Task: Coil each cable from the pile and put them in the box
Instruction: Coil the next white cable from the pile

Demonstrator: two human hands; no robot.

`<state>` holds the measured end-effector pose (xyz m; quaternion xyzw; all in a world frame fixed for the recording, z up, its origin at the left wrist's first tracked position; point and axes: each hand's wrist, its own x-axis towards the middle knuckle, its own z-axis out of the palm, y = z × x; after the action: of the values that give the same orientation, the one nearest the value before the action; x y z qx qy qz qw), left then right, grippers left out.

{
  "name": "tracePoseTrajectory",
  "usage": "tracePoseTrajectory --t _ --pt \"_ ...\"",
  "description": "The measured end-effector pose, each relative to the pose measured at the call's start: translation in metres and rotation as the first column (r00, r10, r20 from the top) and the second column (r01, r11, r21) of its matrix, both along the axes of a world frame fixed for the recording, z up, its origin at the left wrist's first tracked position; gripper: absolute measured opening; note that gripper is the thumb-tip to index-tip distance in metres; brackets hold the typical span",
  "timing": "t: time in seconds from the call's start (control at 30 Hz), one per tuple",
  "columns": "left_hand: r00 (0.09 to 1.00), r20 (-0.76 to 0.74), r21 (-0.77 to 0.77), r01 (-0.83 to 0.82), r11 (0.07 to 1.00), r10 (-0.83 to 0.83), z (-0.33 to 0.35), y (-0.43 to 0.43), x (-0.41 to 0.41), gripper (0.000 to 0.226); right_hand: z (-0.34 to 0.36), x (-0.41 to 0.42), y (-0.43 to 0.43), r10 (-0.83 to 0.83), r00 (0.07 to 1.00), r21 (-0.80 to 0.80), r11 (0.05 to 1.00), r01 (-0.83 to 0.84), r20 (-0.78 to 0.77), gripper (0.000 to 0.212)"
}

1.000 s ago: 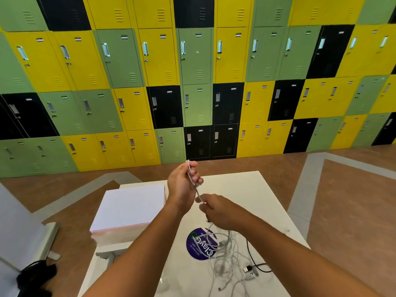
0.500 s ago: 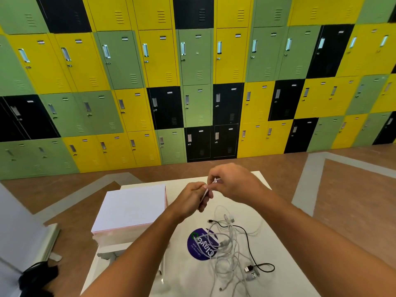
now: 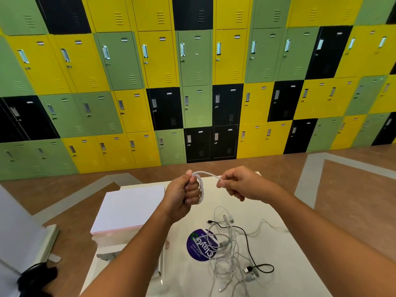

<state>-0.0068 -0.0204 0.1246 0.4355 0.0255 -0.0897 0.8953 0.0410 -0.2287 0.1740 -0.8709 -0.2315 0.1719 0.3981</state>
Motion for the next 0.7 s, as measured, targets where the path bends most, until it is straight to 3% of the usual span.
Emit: tracePoseTrajectory --t 0.1,0.27,0.37,0.47,0.57,0.7 --pt "0.998 -0.041 -0.142 -0.044 0.989 0.038 0.003 0.007 0.003 0.042 -0.004 -0.001 -0.006 0.011 0.993 0.005 1.0 -0.01 -0.113 0.023" --pt "0.998 -0.055 -0.296 0.003 0.955 -0.02 0.006 0.005 0.0 0.043 -0.01 0.0 -0.003 -0.034 0.999 -0.068 0.997 0.033 -0.015 0.016" --pt "0.997 -0.035 -0.361 0.052 0.931 -0.069 0.01 0.001 -0.002 0.043 -0.011 -0.002 0.004 -0.108 0.99 0.214 0.969 0.125 -0.087 0.012" --pt "0.993 -0.02 -0.349 0.103 0.931 -0.117 0.015 -0.004 -0.003 0.041 -0.007 -0.003 0.014 -0.181 0.956 0.516 0.81 0.277 -0.229 0.01" --pt "0.98 0.015 -0.358 0.191 0.914 -0.198 0.016 -0.009 -0.004 0.038 -0.001 -0.004 0.027 -0.207 0.929 0.624 0.694 0.36 -0.306 0.005" --pt "0.964 0.068 -0.368 0.265 0.891 -0.259 0.021 -0.014 -0.005 0.036 0.004 -0.008 0.037 -0.194 0.906 0.651 0.64 0.408 -0.377 0.01"
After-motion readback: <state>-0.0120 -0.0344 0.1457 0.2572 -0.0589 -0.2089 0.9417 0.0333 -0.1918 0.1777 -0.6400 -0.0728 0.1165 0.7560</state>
